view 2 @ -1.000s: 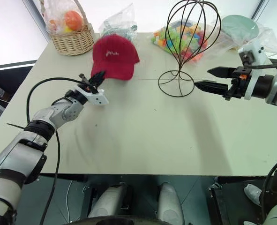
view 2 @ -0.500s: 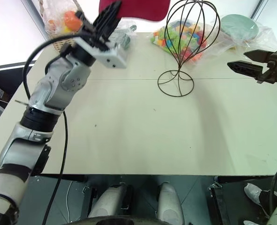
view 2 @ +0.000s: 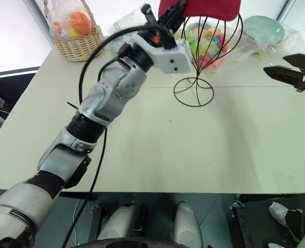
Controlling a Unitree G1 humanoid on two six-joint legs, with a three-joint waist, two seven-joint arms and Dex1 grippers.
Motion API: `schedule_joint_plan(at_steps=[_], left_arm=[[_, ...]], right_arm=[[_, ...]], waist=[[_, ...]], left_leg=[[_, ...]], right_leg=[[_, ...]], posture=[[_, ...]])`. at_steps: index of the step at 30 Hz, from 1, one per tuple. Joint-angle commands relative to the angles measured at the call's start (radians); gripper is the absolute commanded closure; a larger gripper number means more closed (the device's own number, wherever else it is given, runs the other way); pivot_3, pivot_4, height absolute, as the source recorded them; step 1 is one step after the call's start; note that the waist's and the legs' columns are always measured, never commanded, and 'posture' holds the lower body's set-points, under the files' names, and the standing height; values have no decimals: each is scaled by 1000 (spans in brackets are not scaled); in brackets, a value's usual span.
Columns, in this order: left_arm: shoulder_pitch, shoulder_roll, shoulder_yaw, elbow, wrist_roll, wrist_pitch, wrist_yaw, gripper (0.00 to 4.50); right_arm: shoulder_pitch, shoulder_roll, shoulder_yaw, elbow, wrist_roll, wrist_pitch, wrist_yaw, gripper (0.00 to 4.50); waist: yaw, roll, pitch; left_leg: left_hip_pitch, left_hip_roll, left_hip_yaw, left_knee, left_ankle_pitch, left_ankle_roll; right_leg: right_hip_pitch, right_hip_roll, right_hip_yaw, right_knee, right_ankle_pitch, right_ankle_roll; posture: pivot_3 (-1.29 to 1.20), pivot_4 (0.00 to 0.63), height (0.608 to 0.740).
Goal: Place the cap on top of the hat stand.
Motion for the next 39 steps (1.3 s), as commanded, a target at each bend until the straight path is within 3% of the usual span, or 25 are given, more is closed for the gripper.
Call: schedule_joint_plan(at_steps=[1, 39], left_arm=[[-13, -11, -3, -32, 24, 4, 21, 4430], [154, -75, -87, -63, -37, 66, -249, 4430]], right_arm=[[1, -25, -38, -45, 13, 8, -13, 0], [18, 3, -38, -86, 15, 21, -66, 0]], waist=[[1, 0, 0], [4, 1, 0]], left_leg=[[0, 0, 0, 0, 0, 0], [1, 0, 0, 1, 0, 0]], right_leg=[[0, 0, 0, 0, 0, 0], [1, 0, 0, 0, 0, 0]], posture=[[0, 150, 740], [0, 150, 740]])
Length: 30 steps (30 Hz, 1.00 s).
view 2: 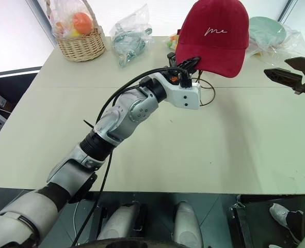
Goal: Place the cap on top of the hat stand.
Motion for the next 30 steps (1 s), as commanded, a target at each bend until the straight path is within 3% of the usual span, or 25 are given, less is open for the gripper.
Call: schedule_joint_plan(at_steps=[1, 4, 11, 17, 24, 30], left_arm=[[11, -7, -6, -10, -10, 8, -24, 4430], [14, -9, -2, -13, -10, 6, -21, 3455], [14, -9, 6, -25, -10, -7, -16, 15], [23, -2, 11, -58, -26, -13, -44, 15], [113, 36, 19, -250, -169, 76, -315, 15], [156, 81, 40, -386, -232, 124, -430, 15]], right_arm=[[-21, -10, -18, -38, 13, -1, -1, 0], [-22, -8, -16, -41, 13, 0, -2, 0], [-21, -9, -17, -44, 12, 1, -3, 0], [-22, -4, -14, -44, 11, -1, -4, 0], [-38, 2, 0, -22, 1, -17, 0, 0], [-33, 8, 3, -24, 1, -20, 0, 0]], waist=[[0, 0, 0], [-1, 0, 0], [0, 0, 0], [-1, 0, 0], [-2, 1, 0], [-1, 1, 0]], left_leg=[[0, 0, 0, 0, 0, 0], [0, 0, 0, 0, 0, 0], [0, 0, 0, 0, 0, 0], [0, 0, 0, 0, 0, 0], [0, 0, 0, 0, 0, 0], [0, 0, 0, 0, 0, 0]], right_leg=[[0, 0, 0, 0, 0, 0], [0, 0, 0, 0, 0, 0], [0, 0, 0, 0, 0, 0], [0, 0, 0, 0, 0, 0], [0, 0, 0, 0, 0, 0], [0, 0, 0, 0, 0, 0]], posture=[[0, 150, 740], [0, 150, 740], [0, 150, 740], [0, 150, 740], [0, 150, 740], [0, 150, 740]])
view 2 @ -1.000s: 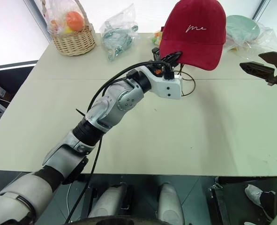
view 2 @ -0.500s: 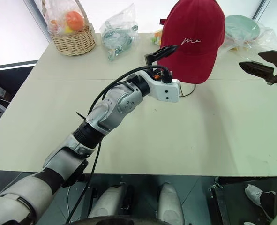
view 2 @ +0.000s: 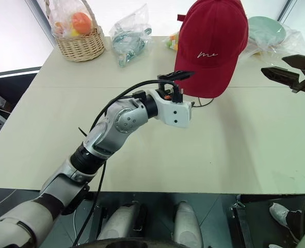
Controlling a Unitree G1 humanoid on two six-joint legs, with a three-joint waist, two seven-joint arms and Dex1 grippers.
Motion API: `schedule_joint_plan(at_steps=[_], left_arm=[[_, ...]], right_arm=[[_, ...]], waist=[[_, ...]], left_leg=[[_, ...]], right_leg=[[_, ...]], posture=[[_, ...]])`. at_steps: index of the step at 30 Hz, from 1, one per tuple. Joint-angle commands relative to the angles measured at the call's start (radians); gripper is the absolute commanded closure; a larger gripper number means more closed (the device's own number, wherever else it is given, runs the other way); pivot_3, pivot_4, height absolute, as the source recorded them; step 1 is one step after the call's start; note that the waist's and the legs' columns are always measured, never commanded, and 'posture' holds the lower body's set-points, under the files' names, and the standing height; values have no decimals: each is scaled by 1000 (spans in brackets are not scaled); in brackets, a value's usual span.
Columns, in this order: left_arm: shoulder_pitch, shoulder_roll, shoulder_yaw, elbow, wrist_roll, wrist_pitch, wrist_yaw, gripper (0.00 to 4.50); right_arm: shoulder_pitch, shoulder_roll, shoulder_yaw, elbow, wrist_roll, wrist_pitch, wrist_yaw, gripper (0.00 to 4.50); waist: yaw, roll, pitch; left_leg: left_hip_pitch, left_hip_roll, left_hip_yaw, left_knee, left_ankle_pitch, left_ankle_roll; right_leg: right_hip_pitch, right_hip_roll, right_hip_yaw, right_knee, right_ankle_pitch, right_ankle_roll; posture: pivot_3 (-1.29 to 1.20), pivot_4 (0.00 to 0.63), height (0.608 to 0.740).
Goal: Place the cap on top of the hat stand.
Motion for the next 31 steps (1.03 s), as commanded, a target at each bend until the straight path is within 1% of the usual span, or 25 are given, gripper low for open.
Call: schedule_joint_plan(at_steps=[1, 4, 6, 8, 9, 10, 13, 15, 18, 21, 23, 27, 31], left_arm=[[14, 19, 47, -117, -70, 41, -70, 15], [25, 23, 87, -172, -147, 108, -123, 15], [21, 5, 129, -202, -222, 199, -158, 15], [-2, -18, 205, -215, -327, 336, -190, 15], [-26, -34, 271, -201, -381, 412, -180, 15], [-59, -47, 345, -173, -422, 496, -154, 15], [-136, -26, 537, -54, -515, 607, -58, 15], [-163, 1, 639, 25, -562, 607, 7, 15], [-186, 60, 740, 158, -608, 604, 80, 15], [-170, 125, 787, 243, -640, 605, 113, 15], [-121, 173, 803, 257, -672, 632, 94, 15], [-4, 240, 824, 219, -736, 689, 63, 15], [117, 267, 862, 136, -826, 764, 39, 15]], right_arm=[[-17, -10, -17, -7, 3, -15, 3, 0], [-23, -11, -13, 0, 0, -18, 5, 0], [-27, -11, -9, 5, -3, -20, 7, 0], [-32, -12, -6, 10, -5, -23, 9, 0], [-35, -13, -3, 15, -7, -25, 11, 0], [-39, -16, 0, 23, -10, -30, 16, 0], [-52, -23, 12, 49, -22, -44, 33, 0], [-57, -20, 20, 55, -27, -49, 43, 0], [-62, -5, 38, 69, -42, -64, 52, 0], [-60, 8, 46, 81, -48, -76, 55, 0], [-50, 12, 44, 76, -44, -69, 63, 0], [-12, 13, 35, 45, -30, -51, 76, 0], [49, 17, 13, -3, -13, -28, 74, 0]], waist=[[0, 0, 0], [-2, 0, 0], [-2, 0, 0], [-1, 0, 0], [0, 0, 0], [0, 0, 0], [-5, 0, 0], [-10, 0, 0], [-11, 0, 0], [-9, -1, 0], [-5, 0, 0], [-1, -1, 0], [-1, -1, 0]], left_leg=[[0, 0, 0, 0, 0, 0], [0, 0, 0, 0, 0, 0], [0, 1, 0, 0, 0, 0], [0, 1, 0, 1, 0, 0], [0, 1, 0, 1, 0, 0], [0, 1, 0, 1, 0, 0], [0, 1, 0, 2, 0, 0], [1, 1, 0, 1, 0, 0], [1, 1, 0, 0, 0, 0], [1, 1, 0, 0, 0, 0], [1, 1, 0, 0, 0, 0], [1, 1, -1, 0, 0, 0], [0, 1, -2, 0, 0, 0]], right_leg=[[0, 0, 0, 0, 0, 0], [0, 0, 0, 0, 0, 0], [0, 0, 0, 0, 0, 0], [0, 0, 0, 0, 0, 0], [0, 0, 0, 0, 0, 0], [0, 0, 0, 0, 0, 0], [0, 1, 0, 0, 0, 0], [0, 2, 0, 1, 0, 0], [0, 2, 0, 1, 0, 0], [0, 2, 0, 1, 0, 0], [0, 1, 0, 1, 0, 0], [0, 1, 0, 0, 0, 0], [0, 1, 0, 0, 0, 0]], posture=[[0, 150, 740], [0, 150, 740], [0, 150, 740], [0, 150, 740], [0, 150, 740], [0, 150, 740], [0, 150, 740], [0, 150, 740], [0, 150, 740], [0, 150, 740], [0, 150, 740], [0, 150, 740], [0, 150, 740]])
